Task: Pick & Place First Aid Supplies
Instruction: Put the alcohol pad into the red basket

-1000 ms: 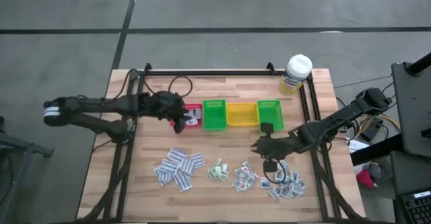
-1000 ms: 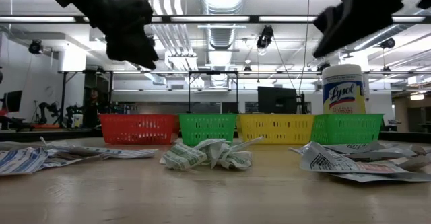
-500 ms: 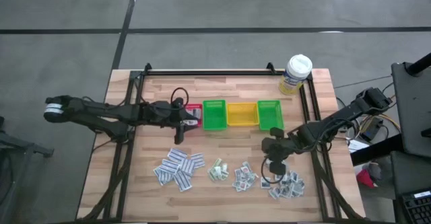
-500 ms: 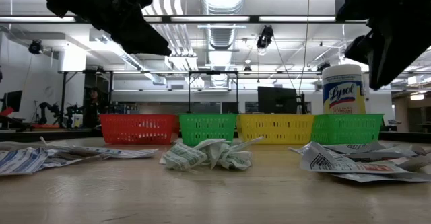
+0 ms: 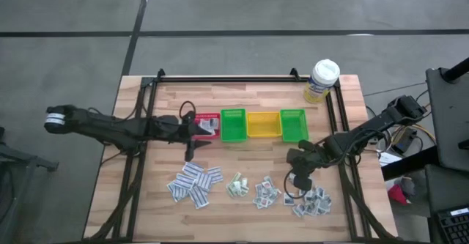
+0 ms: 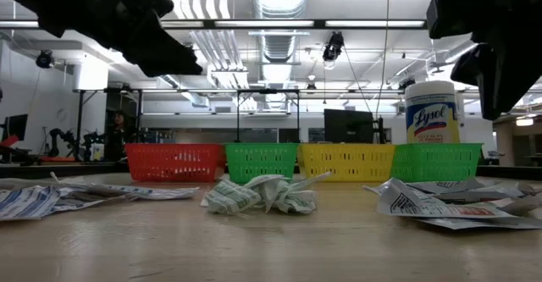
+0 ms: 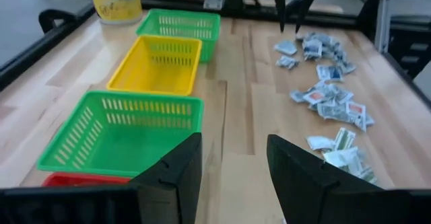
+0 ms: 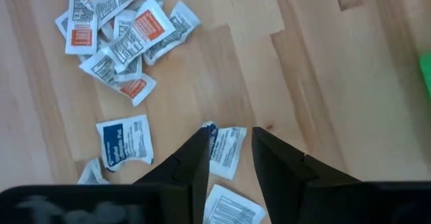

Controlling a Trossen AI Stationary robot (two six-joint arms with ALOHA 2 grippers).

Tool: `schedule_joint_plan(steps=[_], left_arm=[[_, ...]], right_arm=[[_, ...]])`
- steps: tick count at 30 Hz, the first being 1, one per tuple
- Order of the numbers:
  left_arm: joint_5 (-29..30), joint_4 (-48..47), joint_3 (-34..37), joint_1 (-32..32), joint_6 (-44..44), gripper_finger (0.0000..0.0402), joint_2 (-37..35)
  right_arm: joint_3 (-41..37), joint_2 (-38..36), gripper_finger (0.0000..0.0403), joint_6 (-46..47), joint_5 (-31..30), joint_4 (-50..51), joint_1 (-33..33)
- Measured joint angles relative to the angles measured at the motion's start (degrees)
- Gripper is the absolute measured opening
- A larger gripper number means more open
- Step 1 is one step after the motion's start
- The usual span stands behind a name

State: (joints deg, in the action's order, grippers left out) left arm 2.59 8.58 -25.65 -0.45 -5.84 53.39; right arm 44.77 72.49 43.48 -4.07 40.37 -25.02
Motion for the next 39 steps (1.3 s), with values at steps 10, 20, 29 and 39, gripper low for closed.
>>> schedule_joint_plan(steps=[10,20,29,39], left_arm=[[0.0,0.3,5.7,-0.2,-0.7,0.0161,-10.5],[0.0,0.5,9.8,-0.4,-1.8,0.0161,-16.7],[0.0,0.6,11.0,-0.4,-3.2,0.0161,-17.7],[0.0,0.6,11.0,-0.4,-3.2,0.0161,-17.7]], right_arm=[[0.0,0.0,0.0146,5.5,1.5,0.4,0.0],[-0.4,0.0,0.0169,7.4,1.6,1.4,0.0],[-3.0,0.0,0.0169,11.2,3.3,1.1,0.0],[-6.7,0.1,0.0169,13.6,4.4,-4.4,-0.3]])
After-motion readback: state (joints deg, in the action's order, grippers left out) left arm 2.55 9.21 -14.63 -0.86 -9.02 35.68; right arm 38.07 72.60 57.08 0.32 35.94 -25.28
